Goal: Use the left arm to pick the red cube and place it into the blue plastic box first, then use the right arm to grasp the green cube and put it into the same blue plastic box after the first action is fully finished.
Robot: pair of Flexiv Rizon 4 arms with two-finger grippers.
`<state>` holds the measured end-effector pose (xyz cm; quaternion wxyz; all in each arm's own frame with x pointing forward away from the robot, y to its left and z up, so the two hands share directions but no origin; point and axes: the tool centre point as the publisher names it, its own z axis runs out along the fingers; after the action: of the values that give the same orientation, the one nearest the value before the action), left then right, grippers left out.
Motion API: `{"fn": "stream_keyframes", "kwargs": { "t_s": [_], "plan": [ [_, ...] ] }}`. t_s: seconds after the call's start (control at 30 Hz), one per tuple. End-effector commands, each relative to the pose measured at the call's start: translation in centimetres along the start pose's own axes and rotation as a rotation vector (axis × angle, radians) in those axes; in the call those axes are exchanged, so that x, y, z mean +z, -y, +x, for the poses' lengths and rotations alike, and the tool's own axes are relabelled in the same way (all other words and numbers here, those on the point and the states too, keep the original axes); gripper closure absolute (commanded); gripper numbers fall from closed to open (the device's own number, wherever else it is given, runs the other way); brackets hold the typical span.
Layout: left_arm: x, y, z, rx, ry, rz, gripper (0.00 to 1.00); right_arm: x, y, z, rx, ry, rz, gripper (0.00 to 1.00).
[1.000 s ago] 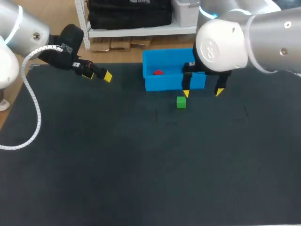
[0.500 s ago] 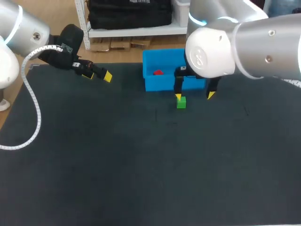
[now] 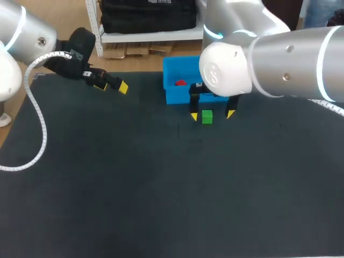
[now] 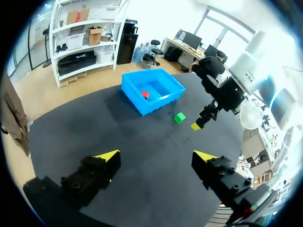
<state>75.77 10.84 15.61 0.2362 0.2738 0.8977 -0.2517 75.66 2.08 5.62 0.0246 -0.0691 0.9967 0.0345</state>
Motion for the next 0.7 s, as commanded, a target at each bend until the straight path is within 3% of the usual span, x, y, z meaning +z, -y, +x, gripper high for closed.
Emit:
{"fn": "stream_keyframes", "kwargs": {
  "t_s": [0.03,0.7],
  "plan": [
    [0.0,-0.2,-0.1,0.002,-0.002,0.004,0.00,0.7,-0.8,-1.3,-0.005,-0.039,0.021,0.00],
    [0.0,-0.2,-0.1,0.002,-0.002,0.004,0.00,2.7,-1.7,-3.1,0.004,-0.069,0.021,0.00]
  ]
}}
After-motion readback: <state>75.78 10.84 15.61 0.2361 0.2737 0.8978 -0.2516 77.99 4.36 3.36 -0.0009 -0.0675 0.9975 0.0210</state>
